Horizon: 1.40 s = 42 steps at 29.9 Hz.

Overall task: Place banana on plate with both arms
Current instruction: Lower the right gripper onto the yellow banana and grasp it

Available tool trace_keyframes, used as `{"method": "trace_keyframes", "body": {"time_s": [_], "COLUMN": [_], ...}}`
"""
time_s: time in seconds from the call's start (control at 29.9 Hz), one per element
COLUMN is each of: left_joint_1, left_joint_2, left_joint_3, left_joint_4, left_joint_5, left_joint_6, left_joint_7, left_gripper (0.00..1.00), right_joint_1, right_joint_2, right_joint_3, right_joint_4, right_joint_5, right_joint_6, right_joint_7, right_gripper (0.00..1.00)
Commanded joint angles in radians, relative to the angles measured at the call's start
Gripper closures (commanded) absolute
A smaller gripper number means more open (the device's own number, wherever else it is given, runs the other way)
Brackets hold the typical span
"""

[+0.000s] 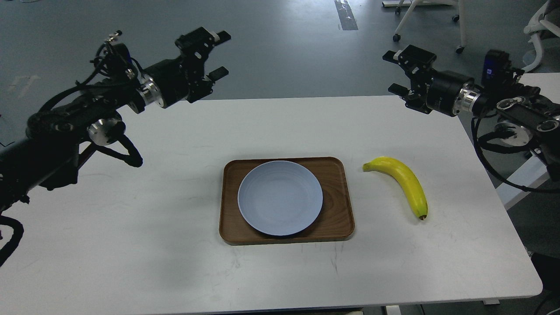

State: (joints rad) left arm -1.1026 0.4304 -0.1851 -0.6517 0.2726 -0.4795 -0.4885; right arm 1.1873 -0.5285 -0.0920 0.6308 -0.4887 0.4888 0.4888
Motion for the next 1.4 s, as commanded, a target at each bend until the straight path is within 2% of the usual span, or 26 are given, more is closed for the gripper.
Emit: {"method": "trace_keyframes", "body": {"time_s": [0.0,0.13,0.3,0.5,1.1,1.2,1.3,1.37], "left_joint_1": [0.047,0.102,0.113,0.127,0.135,0.135,0.135,0.135], "left_joint_2": [0.069,0.097,0.110,0.110,0.111,0.111,0.111,0.111], "left_joint_3": [-0.081,-0.149,-0.149,-0.151,-0.154,-0.154,-0.154,-0.154], "left_joint_4": [-0.016,-0.042,-0.055,-0.055,-0.055,-0.055,-0.055,-0.055], "left_joint_5": [-0.046,-0.046,-0.046,-0.046,-0.047,-0.047,-0.047,-0.047], "left_joint_6": [-0.009,-0.009,-0.009,-0.009,-0.009,-0.009,-0.009,-0.009], "left_joint_7": [0.000,0.000,0.000,0.000,0.000,0.000,0.000,0.000], "left_gripper": [0.02,0.02,0.02,0.02,0.02,0.02,0.02,0.02], "right_joint_1": [0.066,0.124,0.152,0.144,0.055,0.048,0.046,0.046], "right_joint_2": [-0.016,-0.010,0.047,0.081,0.197,0.199,0.197,0.196], "right_joint_3": [-0.061,-0.178,-0.345,-0.501,-0.568,-0.568,-0.568,-0.574], "right_joint_4": [0.052,0.070,0.056,0.007,-0.112,-0.112,-0.106,-0.105], "right_joint_5": [-0.199,-0.468,-0.664,-0.705,-0.723,-0.722,-0.722,-0.722], "right_joint_6": [0.000,0.000,0.000,0.000,0.000,0.000,0.000,0.000], "right_joint_7": [0.000,0.000,0.000,0.000,0.000,0.000,0.000,0.000], "right_gripper": [0.00,0.00,0.00,0.00,0.00,0.08,0.21,0.40]}}
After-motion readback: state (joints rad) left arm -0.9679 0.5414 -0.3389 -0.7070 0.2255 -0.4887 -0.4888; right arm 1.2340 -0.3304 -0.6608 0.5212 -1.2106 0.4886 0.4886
